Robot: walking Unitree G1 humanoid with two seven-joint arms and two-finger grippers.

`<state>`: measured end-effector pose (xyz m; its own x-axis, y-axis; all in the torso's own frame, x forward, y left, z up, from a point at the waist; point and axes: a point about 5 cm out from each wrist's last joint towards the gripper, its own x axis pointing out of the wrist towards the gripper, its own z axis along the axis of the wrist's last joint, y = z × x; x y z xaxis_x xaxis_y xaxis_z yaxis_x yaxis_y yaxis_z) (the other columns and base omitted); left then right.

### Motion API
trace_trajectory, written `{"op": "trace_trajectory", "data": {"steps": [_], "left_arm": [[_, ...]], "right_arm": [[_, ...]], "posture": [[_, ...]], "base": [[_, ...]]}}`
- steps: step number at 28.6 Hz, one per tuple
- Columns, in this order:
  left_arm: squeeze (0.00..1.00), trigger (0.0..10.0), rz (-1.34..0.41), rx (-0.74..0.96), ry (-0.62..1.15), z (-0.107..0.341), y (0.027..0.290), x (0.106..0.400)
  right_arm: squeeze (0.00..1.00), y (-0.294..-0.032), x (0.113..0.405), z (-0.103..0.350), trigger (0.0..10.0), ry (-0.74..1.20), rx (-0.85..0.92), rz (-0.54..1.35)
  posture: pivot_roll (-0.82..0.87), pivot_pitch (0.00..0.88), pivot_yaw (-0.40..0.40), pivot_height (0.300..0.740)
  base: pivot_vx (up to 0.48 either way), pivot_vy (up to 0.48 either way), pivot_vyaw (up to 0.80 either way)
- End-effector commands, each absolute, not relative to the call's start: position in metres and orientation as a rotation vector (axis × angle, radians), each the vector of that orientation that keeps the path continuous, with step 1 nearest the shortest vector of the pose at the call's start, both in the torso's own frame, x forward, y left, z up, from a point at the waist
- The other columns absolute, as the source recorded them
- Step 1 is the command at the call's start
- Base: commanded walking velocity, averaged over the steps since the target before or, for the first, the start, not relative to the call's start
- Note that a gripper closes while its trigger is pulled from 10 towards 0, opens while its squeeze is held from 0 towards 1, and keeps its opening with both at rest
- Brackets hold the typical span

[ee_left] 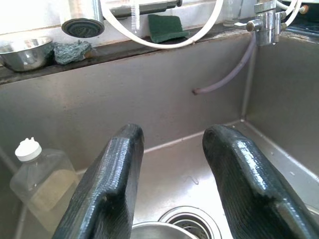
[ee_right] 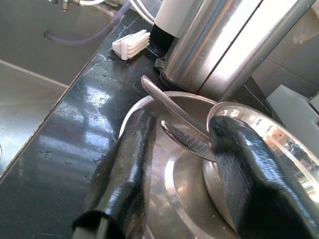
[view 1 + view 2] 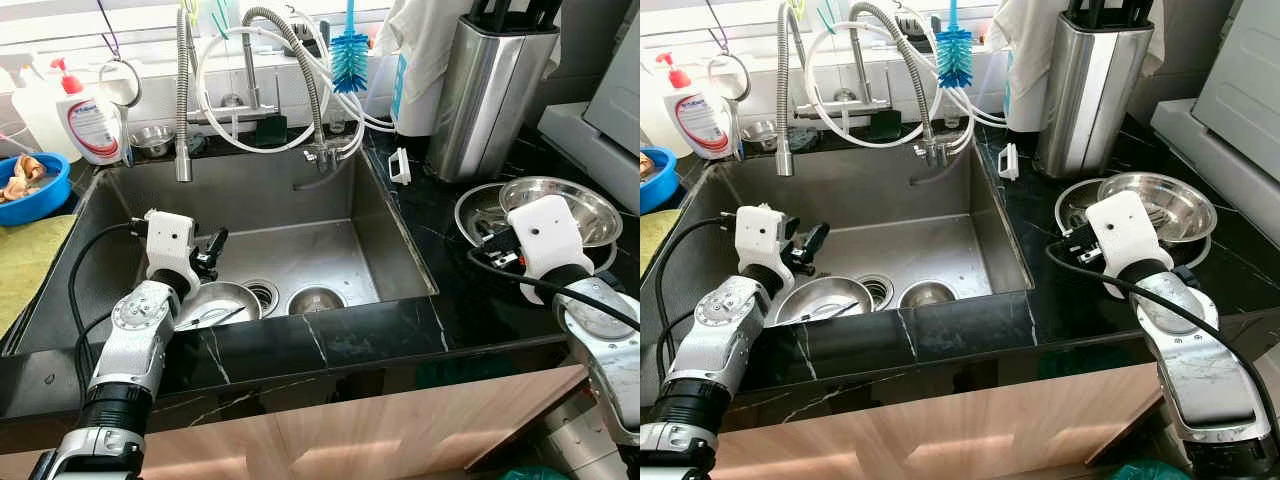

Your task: Kitchen organization

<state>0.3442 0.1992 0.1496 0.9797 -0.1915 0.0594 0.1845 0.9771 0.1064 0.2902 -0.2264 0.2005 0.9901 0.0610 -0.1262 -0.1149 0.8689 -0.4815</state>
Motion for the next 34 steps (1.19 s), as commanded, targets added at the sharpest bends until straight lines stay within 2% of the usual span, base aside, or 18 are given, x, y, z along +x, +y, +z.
{"op": "trace_trajectory", "data": {"steps": [1,21,34], "left_arm": [[0.0,10.0,-0.188,0.114,-0.079,0.155,0.199,0.345],[0.0,10.0,-0.188,0.121,-0.067,0.152,0.198,0.344],[0.0,10.0,-0.203,0.114,-0.062,0.151,0.196,0.344]], "right_arm": [[0.0,-0.231,0.291,0.203,0.0,0.107,-0.504,0.07],[0.0,-0.224,0.292,0.204,0.0,0.088,-0.485,0.088],[0.0,-0.232,0.292,0.214,0.0,0.073,-0.503,0.036]], "posture": [[-0.1,0.0,0.054,0.74],[-0.1,0.0,0.054,0.74],[-0.1,0.0,0.054,0.74]], "base": [[0.0,0.0,0.0],[0.0,0.0,0.0],[0.0,0.0,0.0]]}}
